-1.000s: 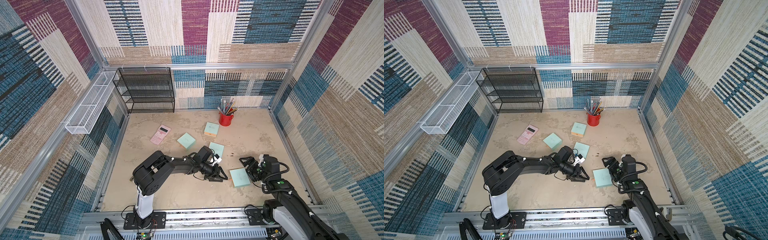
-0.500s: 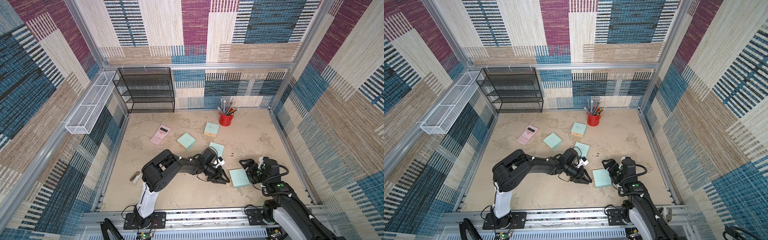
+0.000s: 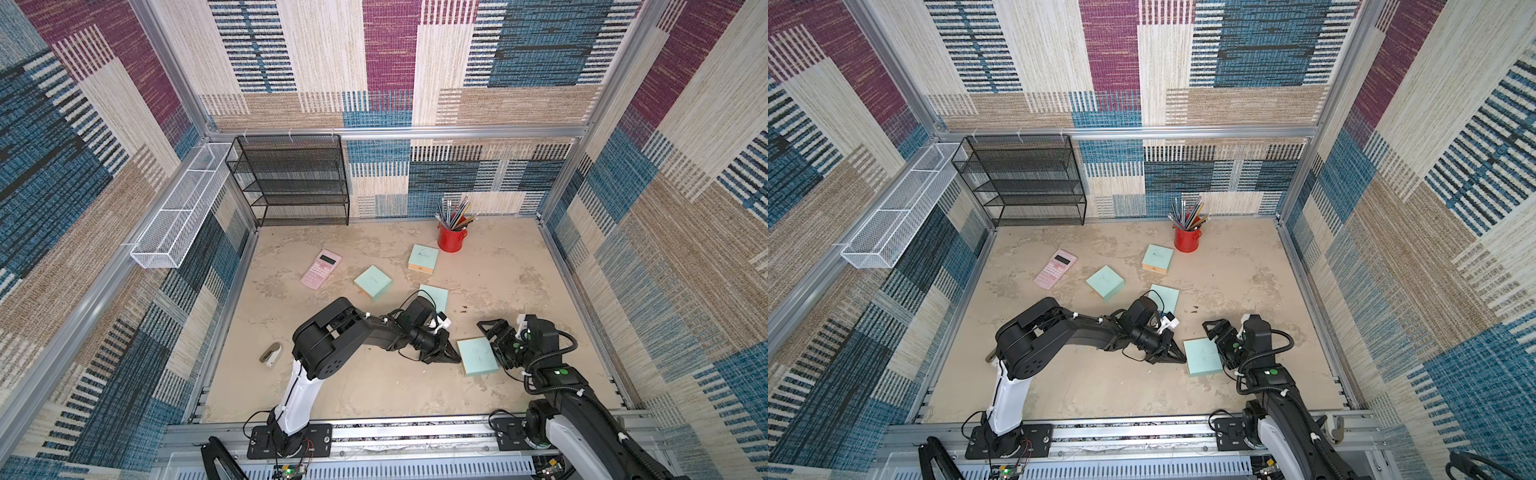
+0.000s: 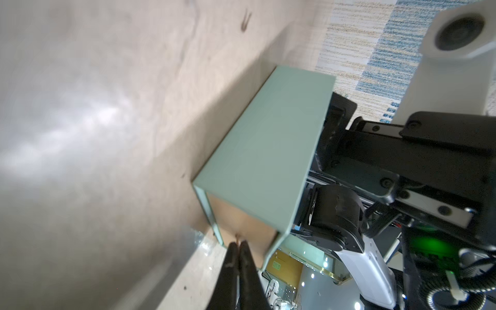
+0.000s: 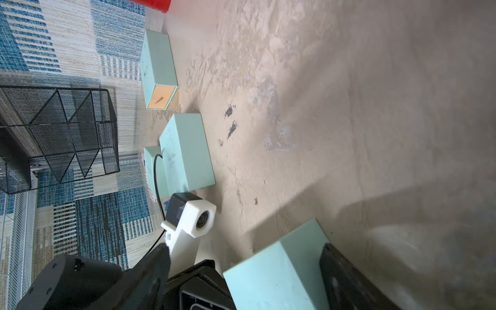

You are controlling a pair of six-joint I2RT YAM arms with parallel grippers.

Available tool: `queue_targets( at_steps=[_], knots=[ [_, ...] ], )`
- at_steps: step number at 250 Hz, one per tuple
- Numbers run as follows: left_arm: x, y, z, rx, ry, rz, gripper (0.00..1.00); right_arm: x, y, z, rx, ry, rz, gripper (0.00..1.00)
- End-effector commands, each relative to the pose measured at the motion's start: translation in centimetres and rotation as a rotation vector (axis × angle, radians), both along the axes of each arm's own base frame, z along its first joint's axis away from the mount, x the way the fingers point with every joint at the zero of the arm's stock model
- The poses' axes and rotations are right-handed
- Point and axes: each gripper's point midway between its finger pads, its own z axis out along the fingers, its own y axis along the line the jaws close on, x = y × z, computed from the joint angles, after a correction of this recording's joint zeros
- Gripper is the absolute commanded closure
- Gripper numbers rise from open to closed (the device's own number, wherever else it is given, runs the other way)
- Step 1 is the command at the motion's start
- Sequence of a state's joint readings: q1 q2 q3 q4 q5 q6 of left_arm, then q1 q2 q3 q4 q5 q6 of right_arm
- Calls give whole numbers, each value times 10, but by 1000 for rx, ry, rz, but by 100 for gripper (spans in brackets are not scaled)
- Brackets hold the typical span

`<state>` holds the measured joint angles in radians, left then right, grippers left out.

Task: Take out the earrings from the drawer-style jewelry box
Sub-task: Move the jewelry box to the center of the board.

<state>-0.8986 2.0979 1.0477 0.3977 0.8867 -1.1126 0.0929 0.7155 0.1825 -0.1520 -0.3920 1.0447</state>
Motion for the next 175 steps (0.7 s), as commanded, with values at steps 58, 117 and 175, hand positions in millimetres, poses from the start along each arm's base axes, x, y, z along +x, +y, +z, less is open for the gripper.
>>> queue_targets(
  at_steps=[58,117,175],
  knots=[
    [27,22,3,9,-25,160,100,37,33,26,18,-107,117,10],
    [48,53,1,28,-28,258,100,70,68,33,12,-150,196,10],
    [58,65,0,52,-40,285,100,99,89,43,34,-202,259,9]
  ],
)
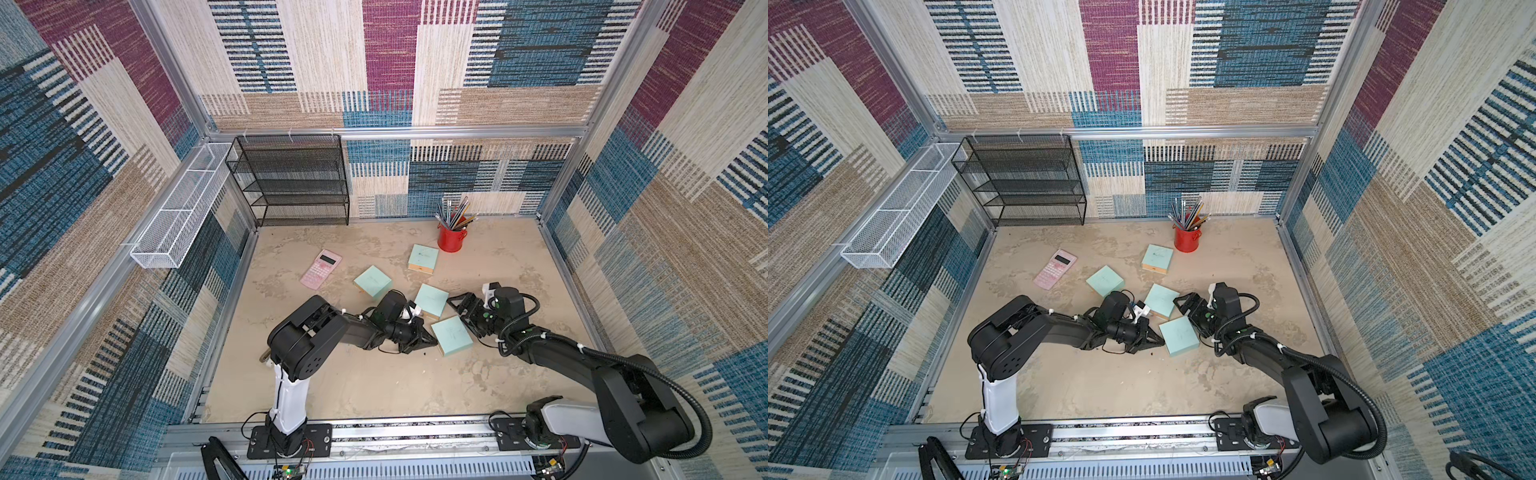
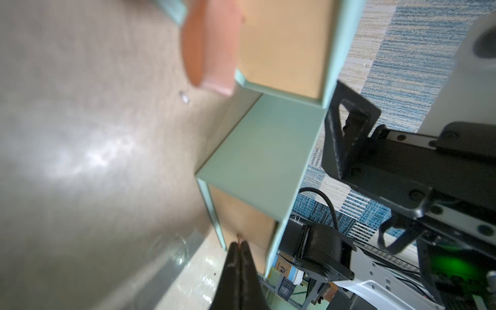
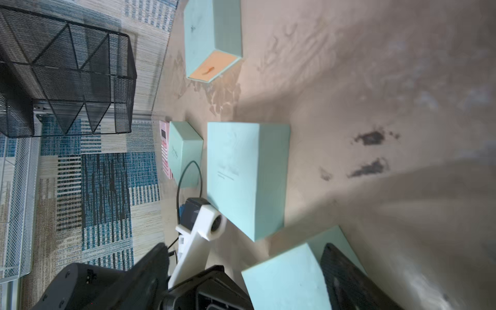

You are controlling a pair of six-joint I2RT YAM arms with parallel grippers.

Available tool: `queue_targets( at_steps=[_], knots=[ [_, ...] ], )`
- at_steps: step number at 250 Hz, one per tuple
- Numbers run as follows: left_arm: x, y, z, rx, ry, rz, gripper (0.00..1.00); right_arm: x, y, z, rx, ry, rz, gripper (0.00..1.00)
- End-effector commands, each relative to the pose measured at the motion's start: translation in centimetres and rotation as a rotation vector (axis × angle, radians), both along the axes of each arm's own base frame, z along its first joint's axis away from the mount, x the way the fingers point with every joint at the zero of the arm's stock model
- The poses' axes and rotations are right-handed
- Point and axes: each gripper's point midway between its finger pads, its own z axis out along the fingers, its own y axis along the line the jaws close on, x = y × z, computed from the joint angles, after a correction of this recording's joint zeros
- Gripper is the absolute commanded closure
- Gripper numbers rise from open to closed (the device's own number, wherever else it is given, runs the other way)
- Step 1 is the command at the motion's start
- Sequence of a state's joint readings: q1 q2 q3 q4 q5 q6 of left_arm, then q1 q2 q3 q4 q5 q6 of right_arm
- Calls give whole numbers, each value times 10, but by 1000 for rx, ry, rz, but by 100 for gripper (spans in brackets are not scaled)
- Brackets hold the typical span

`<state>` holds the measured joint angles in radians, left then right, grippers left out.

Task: Take out the earrings from the drawer-style jewelry box
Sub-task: Move the jewelry box to the center of the board.

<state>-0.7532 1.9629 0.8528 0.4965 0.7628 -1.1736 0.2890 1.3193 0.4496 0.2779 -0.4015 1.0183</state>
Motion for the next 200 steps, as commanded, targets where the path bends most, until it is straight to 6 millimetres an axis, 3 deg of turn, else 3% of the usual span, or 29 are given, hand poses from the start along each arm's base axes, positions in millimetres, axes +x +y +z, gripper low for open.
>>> queue_targets(
  at_steps=[1,99,129,160,200],
  knots=[
    [5,5,-1,14,-6,19,100,18,13,18,35,-94,43,9],
    [32,16,-4,43,-37,75,100,57,42,25,55,-143,103,9],
    [32,17,4,36,-60,71,100,63,29,31,-23,-158,43,11],
    [21,21,8,30,-67,49,100,43,14,42,-131,-158,11,11],
    [11,22,7,22,-63,25,100,-19,8,39,-153,-100,46,15]
  ],
)
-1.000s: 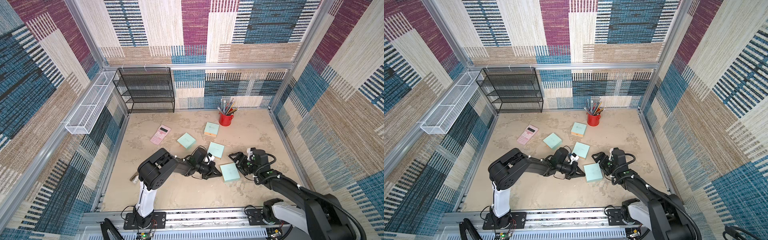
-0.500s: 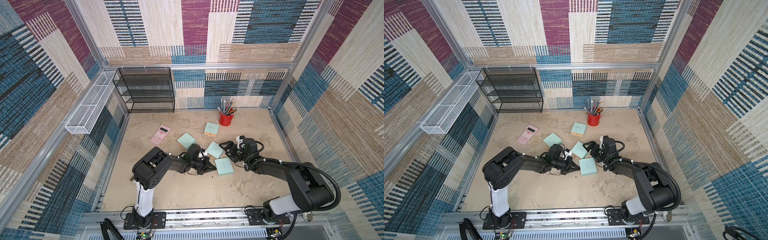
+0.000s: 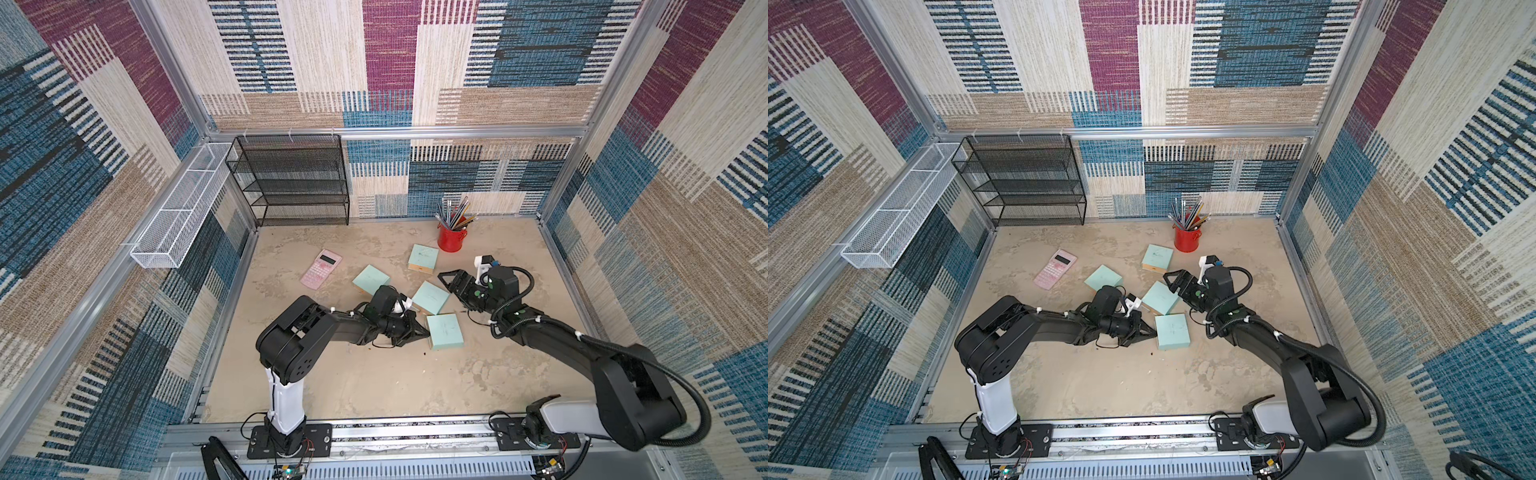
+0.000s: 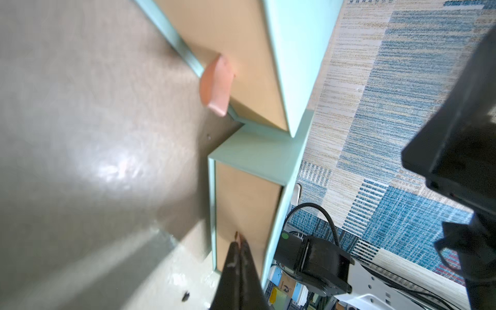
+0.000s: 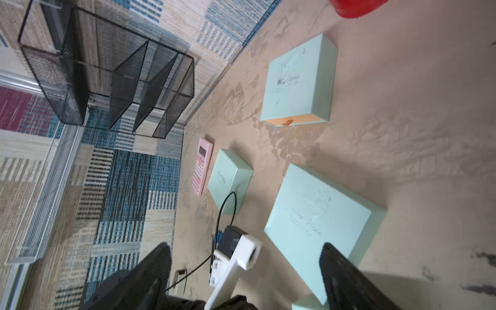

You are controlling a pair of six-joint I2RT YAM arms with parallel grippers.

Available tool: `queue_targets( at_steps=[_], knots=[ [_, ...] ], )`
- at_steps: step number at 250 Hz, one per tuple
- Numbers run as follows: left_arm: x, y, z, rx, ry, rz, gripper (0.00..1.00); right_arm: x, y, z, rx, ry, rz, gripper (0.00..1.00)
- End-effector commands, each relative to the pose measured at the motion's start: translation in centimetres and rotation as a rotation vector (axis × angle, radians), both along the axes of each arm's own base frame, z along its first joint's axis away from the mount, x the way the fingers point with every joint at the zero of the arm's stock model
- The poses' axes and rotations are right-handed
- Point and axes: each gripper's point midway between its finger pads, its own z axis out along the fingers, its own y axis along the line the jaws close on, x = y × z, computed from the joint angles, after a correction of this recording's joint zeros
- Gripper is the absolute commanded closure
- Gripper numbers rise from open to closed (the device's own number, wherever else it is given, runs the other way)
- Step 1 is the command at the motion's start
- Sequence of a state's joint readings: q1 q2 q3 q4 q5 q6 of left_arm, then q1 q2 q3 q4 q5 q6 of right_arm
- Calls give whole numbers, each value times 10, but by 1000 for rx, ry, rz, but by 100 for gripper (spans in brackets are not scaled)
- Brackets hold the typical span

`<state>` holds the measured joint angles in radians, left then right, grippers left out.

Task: Take out the earrings from the drawer-style jewelry box
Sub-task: Move the jewelry box to the center of the board.

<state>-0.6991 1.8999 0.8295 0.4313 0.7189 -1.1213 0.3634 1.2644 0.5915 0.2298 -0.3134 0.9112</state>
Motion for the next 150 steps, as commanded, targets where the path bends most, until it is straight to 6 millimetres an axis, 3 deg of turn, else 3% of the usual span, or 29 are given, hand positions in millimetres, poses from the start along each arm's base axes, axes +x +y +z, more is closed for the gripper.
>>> queue_targets(
  at_steps=[1,37,74,121,150],
  knots=[
    [-7,0,1,-13,-17,-37,100,-43,-13,-27,-92,116,-14,15],
    [-7,-2,-4,-20,-7,-39,100,-95,-17,-38,-70,191,7,14],
    [-6,-6,-7,-28,3,-42,100,-125,-4,-53,-8,241,47,11],
    [-3,-9,-7,-25,2,-39,100,-128,8,-77,4,293,59,7],
    [-2,-9,-8,-14,2,-34,100,-116,13,-76,6,277,42,7]
  ],
)
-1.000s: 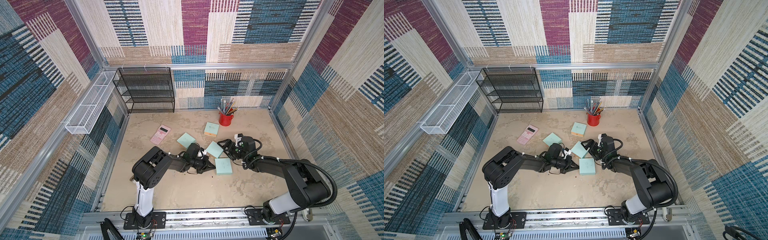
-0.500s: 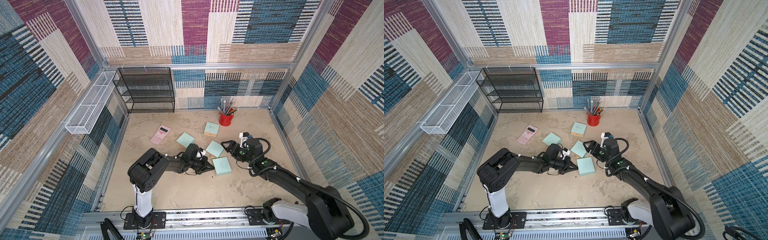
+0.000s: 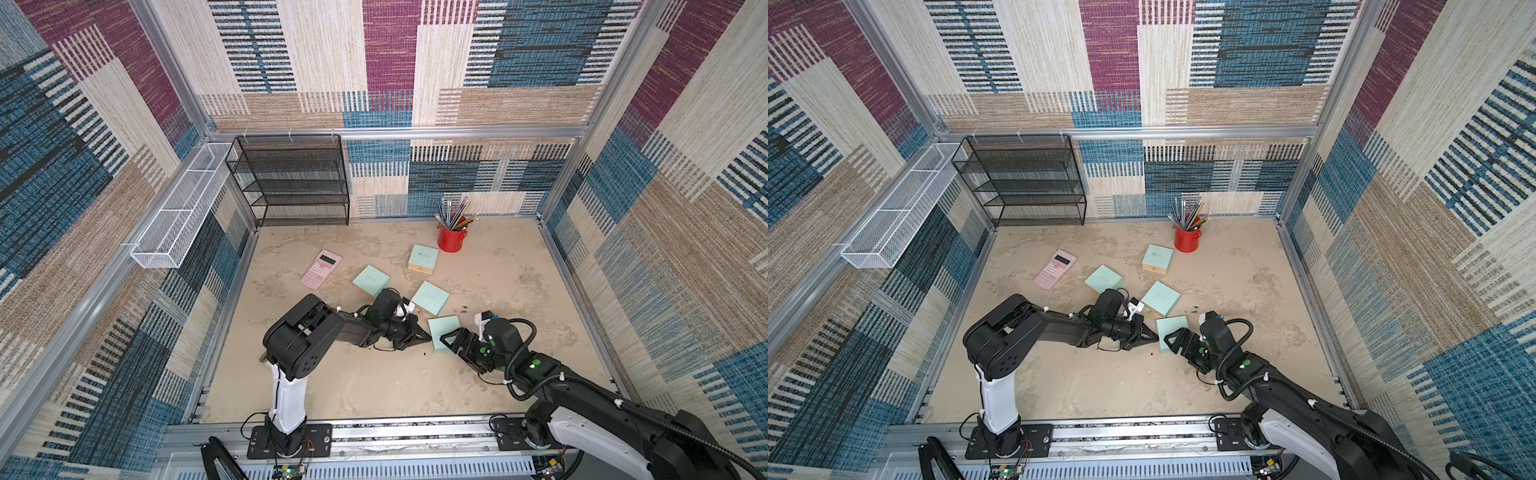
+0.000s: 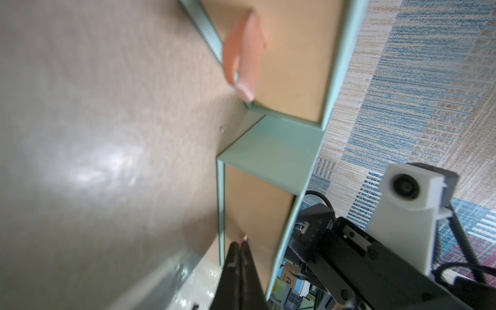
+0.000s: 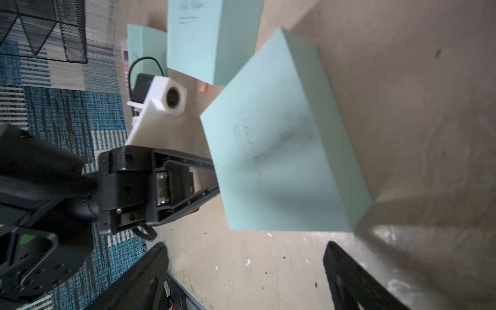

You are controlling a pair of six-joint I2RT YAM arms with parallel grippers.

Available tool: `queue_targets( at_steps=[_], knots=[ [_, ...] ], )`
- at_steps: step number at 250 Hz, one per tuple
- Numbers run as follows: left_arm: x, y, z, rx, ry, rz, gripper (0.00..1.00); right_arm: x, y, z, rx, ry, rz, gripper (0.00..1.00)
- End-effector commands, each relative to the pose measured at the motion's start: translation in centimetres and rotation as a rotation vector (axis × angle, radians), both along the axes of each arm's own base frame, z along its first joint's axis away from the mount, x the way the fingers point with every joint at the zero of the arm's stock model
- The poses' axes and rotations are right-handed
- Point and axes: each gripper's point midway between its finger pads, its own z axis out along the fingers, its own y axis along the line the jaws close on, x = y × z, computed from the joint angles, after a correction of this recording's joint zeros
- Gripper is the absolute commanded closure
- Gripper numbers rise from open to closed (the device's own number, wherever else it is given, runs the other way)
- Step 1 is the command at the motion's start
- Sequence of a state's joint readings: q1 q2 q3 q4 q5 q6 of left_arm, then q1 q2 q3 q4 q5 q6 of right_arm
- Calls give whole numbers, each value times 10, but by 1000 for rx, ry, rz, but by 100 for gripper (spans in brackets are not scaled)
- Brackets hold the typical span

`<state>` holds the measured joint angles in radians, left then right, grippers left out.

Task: Take out the earrings from the drawer-style jewelry box
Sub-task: Move the jewelry box to the center of the board.

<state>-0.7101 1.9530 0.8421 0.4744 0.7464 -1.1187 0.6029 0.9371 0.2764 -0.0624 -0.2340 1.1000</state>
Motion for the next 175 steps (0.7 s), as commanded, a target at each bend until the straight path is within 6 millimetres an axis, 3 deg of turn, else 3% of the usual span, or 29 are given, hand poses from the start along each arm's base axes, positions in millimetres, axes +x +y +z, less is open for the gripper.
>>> queue_targets(
  at_steps=[1,72,175],
  knots=[
    [2,-1,1,3,-5,0,100,20,10,17,58,-64,-38,7],
    [9,6,-11,60,24,46,100,44,14,21,45,-111,-75,6],
    [28,16,-8,55,25,99,100,84,12,31,-15,-215,-70,5]
  ],
)
